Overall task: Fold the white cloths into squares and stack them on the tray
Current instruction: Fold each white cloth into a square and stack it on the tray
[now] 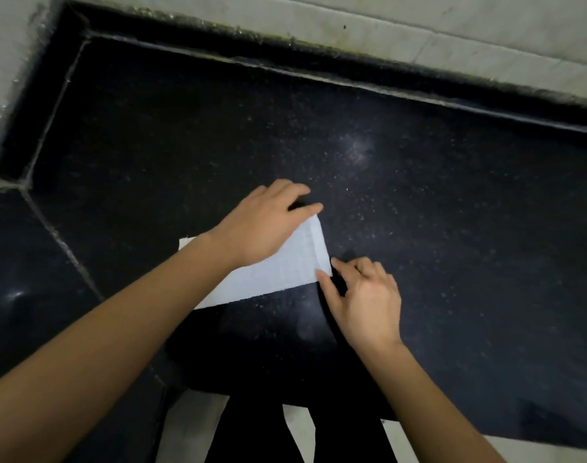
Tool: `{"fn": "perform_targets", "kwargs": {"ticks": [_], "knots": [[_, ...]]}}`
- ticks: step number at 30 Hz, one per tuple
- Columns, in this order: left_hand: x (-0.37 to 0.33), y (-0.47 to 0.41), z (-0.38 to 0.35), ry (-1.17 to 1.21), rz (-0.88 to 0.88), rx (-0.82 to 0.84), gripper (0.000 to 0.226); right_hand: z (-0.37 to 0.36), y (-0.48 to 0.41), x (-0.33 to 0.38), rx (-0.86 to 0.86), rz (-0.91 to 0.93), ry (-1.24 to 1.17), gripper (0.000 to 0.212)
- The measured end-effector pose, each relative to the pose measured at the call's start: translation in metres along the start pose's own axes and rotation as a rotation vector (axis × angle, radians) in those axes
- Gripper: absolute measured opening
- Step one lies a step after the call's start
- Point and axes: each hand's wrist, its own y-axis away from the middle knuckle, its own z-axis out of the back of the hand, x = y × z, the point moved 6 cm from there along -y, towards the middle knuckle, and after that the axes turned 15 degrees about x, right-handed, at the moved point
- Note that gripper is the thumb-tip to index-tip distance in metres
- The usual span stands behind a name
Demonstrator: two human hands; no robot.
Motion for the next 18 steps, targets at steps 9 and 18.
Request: {"fn": "perform_targets", "kwargs": {"ticks": [9, 18], "knots": [[-0.016, -0.025, -0.002, -0.272, -0.068, 0.311, 0.042, 0.0, -0.023, -0.012, 0.44, -0.231, -0.44, 0.009], [0.004, 0.024, 0.141, 0.19, 0.074, -0.428, 0.019, 0.156, -0.068, 0.01, -0.097, 0.293, -0.479, 0.017]]}}
